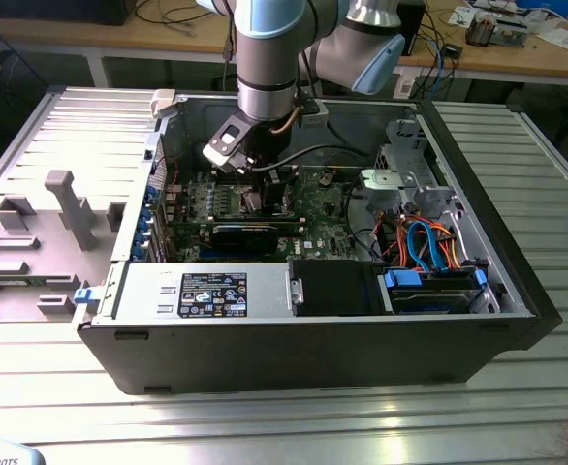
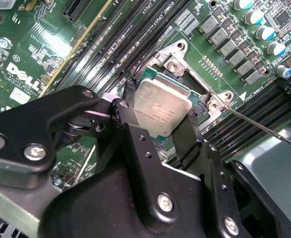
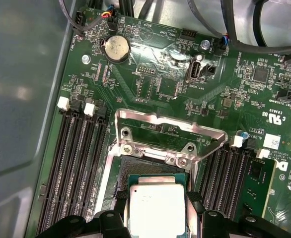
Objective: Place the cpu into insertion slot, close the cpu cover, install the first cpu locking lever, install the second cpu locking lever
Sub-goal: 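Place the cpu into insertion slot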
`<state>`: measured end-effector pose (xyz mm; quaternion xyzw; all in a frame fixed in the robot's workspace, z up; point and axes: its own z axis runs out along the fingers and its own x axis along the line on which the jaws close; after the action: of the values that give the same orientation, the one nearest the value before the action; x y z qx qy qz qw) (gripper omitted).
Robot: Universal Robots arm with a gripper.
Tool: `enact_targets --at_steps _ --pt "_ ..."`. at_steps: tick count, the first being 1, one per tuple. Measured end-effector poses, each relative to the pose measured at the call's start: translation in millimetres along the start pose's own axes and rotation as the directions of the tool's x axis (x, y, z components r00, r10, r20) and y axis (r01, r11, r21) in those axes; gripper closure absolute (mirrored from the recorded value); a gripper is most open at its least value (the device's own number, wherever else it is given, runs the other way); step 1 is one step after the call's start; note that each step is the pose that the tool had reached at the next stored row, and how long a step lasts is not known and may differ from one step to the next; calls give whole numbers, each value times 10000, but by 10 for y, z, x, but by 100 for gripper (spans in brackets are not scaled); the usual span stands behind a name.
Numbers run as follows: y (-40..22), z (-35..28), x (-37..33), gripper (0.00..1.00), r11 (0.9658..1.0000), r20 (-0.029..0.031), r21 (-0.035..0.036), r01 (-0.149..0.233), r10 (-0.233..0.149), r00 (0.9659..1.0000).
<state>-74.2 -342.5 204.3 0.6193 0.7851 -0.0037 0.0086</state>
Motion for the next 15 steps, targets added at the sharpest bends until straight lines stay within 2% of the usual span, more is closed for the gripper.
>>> enact_targets --at_steps 15 --pt "0 26 1 46 9997 32 11 -242 242 9997"
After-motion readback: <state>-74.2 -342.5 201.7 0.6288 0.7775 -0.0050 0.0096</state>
